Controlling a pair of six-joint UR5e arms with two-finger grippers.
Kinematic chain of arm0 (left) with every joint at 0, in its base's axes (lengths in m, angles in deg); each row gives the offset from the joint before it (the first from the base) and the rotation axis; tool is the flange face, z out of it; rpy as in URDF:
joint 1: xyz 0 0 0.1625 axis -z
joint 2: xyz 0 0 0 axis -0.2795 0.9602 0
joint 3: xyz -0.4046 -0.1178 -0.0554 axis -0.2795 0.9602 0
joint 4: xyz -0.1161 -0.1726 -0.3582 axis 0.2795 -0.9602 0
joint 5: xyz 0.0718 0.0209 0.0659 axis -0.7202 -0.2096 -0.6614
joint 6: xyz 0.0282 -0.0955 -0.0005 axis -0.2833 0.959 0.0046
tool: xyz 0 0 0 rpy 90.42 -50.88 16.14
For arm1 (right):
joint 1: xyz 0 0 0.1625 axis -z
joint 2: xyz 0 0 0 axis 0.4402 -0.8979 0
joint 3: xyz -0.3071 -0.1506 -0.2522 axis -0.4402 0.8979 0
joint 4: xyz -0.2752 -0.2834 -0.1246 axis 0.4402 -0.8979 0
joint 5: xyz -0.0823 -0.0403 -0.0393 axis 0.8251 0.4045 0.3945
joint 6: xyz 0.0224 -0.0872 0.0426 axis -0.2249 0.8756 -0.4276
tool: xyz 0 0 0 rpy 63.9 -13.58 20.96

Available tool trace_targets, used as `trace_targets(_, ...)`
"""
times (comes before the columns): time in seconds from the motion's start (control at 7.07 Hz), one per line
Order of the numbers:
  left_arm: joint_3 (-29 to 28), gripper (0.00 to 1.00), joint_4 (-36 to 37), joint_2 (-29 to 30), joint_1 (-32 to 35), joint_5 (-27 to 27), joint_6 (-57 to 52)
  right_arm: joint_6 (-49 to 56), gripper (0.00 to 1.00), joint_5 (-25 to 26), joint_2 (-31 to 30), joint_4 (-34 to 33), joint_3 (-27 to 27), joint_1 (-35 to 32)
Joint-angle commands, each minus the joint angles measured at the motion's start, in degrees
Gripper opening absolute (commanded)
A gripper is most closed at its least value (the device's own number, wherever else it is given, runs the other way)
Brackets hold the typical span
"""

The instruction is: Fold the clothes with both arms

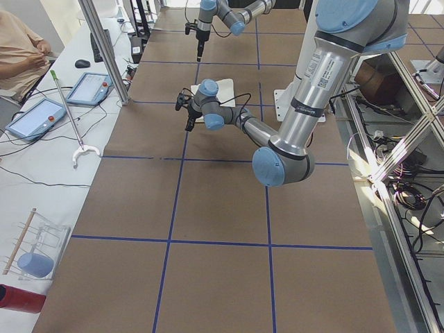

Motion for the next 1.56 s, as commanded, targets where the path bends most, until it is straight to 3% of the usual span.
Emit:
trace_targets(0.0,12.9,1.00,9.1,-9.3,5.7,5.1,-13.8,12.0,1.00,-1.2,-3.2,-2.8,-0.1,-4.9)
trace_targets(0.14,16.0,1.00,9.7,-13.9,11.2,9.5,-22.8,21.6,1.00,-5.7,-5.2,-6.3,-0.5,-11.2)
trace_targets(0.42,16.4,1.00,12.1,-19.0,23.6,16.8,-41.2,43.0,1.00,-13.3,-15.2,-9.1,-3.1,-24.7)
trace_targets(0.71,16.0,1.00,25.8,-18.7,35.6,20.2,-58.4,54.7,1.00,-19.2,-20.7,-13.8,-3.3,-35.2)
trace_targets(0.99,15.5,1.00,37.1,-20.8,40.6,20.8,-61.9,56.5,1.00,-19.0,-27.5,-16.4,-3.1,-39.1)
trace_targets(1.27,14.2,1.00,38.4,-23.7,48.6,21.5,-64.2,56.2,1.00,-22.1,-36.3,-16.2,-8.4,-40.9)
trace_targets(1.41,13.8,1.00,38.4,-25.9,49.1,26.3,-64.7,56.5,1.00,-21.6,-40.1,-16.0,-10.6,-41.3)
